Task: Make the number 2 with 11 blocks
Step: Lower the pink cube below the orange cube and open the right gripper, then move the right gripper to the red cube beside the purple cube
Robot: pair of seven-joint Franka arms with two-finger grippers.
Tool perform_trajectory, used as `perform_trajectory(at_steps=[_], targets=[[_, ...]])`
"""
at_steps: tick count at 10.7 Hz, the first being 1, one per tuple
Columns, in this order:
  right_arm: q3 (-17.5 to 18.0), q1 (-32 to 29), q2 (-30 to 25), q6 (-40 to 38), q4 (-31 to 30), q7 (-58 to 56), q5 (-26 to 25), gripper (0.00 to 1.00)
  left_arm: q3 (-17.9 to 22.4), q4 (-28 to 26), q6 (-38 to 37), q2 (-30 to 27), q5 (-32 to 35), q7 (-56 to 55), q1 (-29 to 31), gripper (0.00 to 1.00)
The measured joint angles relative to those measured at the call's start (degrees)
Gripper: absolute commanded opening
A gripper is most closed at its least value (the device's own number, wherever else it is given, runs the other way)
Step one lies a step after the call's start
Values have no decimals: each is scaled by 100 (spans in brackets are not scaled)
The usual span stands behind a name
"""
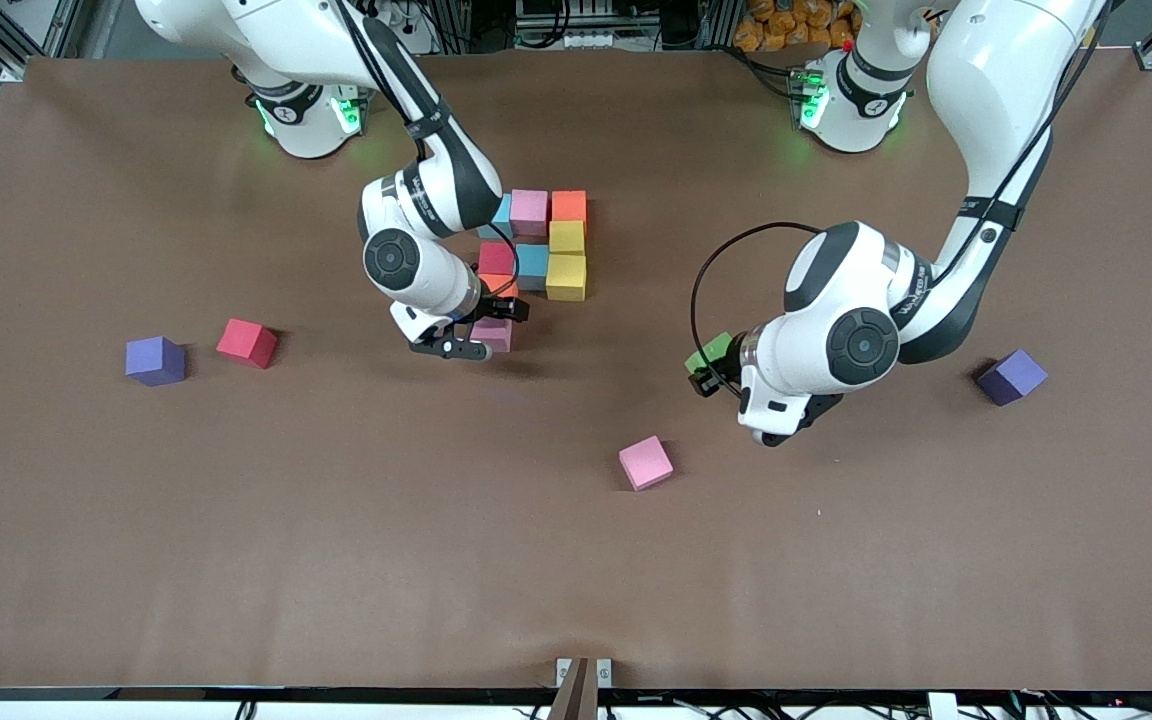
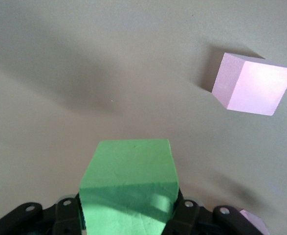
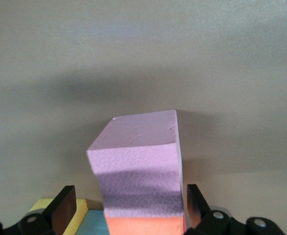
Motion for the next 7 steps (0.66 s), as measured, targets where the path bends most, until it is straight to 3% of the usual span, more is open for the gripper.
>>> perform_trajectory(at_steps=[3,7], targets=[[-45,-51,-183,-146,27,-3,-132,100,0,0,0,4,0,0,-2,0],[-72,-632,-612,-968,431,-61,-1258,100,-1,0,0,7,0,2,-10,0]])
